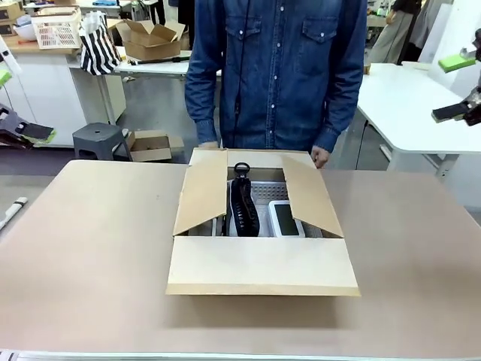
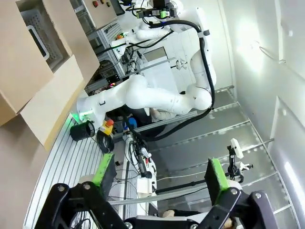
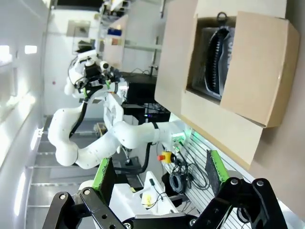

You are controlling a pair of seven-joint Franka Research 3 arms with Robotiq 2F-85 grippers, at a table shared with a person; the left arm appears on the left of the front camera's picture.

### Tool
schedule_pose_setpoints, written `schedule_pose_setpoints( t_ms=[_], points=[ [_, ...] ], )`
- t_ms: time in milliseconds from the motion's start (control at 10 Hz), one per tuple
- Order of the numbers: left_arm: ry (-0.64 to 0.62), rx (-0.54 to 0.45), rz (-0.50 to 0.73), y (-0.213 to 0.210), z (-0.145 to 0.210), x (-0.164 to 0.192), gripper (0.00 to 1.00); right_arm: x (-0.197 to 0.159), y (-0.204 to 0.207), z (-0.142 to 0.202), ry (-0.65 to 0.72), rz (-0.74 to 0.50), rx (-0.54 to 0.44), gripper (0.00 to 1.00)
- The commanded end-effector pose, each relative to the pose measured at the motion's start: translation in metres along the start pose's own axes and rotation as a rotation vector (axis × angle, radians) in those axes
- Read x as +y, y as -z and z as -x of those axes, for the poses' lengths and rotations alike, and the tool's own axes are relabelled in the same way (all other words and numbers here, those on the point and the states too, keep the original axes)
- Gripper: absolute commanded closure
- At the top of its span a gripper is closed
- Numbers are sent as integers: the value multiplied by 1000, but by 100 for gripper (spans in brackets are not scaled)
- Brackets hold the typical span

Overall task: Pack the gift set into the box.
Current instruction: Lift both hands away from the flaps of the Package Box, then press and hold the closed box until the human finishes sealing it.

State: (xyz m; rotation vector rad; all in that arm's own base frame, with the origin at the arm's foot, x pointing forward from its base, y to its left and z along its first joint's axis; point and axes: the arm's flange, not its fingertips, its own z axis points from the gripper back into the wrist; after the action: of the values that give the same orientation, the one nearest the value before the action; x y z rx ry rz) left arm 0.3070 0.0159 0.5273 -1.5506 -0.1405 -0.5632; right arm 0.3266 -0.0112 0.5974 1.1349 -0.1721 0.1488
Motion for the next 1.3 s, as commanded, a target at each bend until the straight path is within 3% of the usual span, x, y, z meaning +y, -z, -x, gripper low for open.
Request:
schedule_pose_setpoints(
  t_ms=[0, 1200],
  points=[
    [-8, -11, 11, 1, 2, -1, 0, -4, -6, 0, -11, -24, -12, 0],
    [-8, -11, 11, 1, 2, -1, 0, -4, -6, 0, -11, -24, -12, 0]
  ],
)
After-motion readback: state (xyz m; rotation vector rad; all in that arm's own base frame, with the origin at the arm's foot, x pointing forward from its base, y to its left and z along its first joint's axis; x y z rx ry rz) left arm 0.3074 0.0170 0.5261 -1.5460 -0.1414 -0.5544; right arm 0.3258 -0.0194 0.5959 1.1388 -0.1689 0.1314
